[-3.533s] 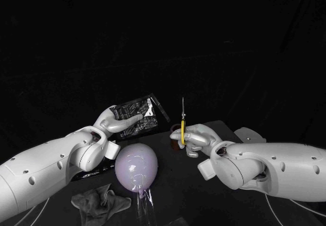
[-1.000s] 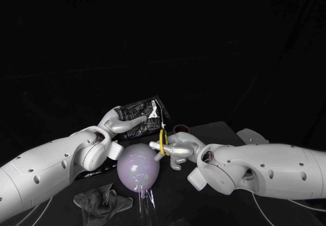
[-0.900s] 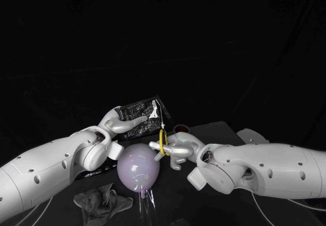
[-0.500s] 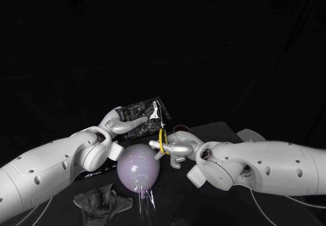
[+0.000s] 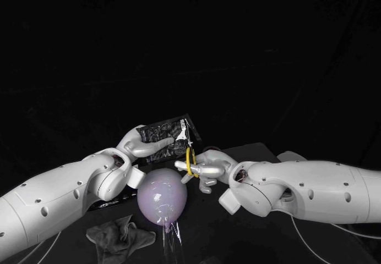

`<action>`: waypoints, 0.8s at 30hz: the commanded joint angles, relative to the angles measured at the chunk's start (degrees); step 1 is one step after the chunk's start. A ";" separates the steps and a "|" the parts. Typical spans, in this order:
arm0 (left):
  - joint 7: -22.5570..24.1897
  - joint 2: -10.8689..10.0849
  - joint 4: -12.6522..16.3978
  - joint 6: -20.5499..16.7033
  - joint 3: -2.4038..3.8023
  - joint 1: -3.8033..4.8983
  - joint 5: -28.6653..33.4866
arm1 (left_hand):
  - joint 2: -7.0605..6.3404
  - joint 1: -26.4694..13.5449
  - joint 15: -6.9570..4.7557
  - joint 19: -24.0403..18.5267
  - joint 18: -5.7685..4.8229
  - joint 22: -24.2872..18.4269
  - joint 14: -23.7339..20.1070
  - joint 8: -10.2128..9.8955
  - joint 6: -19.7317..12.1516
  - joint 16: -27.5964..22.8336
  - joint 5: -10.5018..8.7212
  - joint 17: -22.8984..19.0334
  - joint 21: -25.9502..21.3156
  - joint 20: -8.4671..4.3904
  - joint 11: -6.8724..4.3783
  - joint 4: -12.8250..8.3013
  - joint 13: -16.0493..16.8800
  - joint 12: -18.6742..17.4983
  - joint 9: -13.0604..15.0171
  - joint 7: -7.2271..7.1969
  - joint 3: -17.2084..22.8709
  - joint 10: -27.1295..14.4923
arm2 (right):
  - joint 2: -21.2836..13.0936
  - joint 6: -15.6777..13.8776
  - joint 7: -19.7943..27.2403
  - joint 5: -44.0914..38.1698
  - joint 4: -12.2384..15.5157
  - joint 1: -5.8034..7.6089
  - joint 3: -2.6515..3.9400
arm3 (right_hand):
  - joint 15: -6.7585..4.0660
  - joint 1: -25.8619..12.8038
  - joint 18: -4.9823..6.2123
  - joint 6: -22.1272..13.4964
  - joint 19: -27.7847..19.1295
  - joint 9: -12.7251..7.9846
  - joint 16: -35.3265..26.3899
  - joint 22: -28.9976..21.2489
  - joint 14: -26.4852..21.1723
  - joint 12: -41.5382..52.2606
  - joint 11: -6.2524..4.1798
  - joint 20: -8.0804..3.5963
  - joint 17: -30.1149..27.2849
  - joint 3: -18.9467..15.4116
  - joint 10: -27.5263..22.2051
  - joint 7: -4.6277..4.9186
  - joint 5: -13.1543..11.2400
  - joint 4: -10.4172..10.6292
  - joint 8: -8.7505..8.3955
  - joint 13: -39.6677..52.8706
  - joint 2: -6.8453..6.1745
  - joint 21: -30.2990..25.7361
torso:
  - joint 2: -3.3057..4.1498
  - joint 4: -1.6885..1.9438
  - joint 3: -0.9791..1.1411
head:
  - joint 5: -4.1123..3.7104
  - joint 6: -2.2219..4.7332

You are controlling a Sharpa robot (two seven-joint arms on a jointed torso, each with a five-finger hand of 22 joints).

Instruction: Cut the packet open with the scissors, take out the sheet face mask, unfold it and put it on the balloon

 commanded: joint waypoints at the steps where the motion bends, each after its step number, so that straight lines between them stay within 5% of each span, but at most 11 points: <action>1: 0.74 0.14 0.20 0.93 0.07 0.09 -0.72 | 0.38 0.02 -0.27 -0.16 1.17 -0.06 0.11 0.16 0.30 -0.27 0.31 0.05 0.32 -0.05 0.17 -0.22 -0.04 -0.23 2.89 -0.01 -0.04 -0.07 | 0.14 1.82 -0.06 -0.19 -0.09 0.41 0.05 | -0.01 -0.42 0.70 -1.48 -0.42 -0.09 -0.22 -0.05 -0.55 0.06 -0.33 -0.19 -0.07 -0.36 -0.31 1.72 -0.08 -0.08 0.23 -0.18 0.42 -0.20 | -0.02 0.00 0.01 | 0.01 0.08; 24: 0.55 0.54 0.01 1.02 0.06 0.09 -1.57 | 0.43 -0.07 -0.26 -0.18 1.16 -0.06 0.14 0.13 0.35 -0.31 0.31 0.06 0.35 -0.04 0.18 -0.27 -0.04 -0.22 2.93 -0.01 -0.03 -0.07 | 1.03 2.97 -1.82 0.21 -1.50 4.88 0.04 | -0.18 -0.10 0.71 -0.64 -0.53 -0.23 -0.34 -0.11 -0.67 0.20 -0.54 -0.33 -0.34 -0.53 -0.20 1.46 -0.10 -0.21 0.79 -1.04 1.63 -0.24 | -0.01 -0.02 0.01 | 0.00 0.22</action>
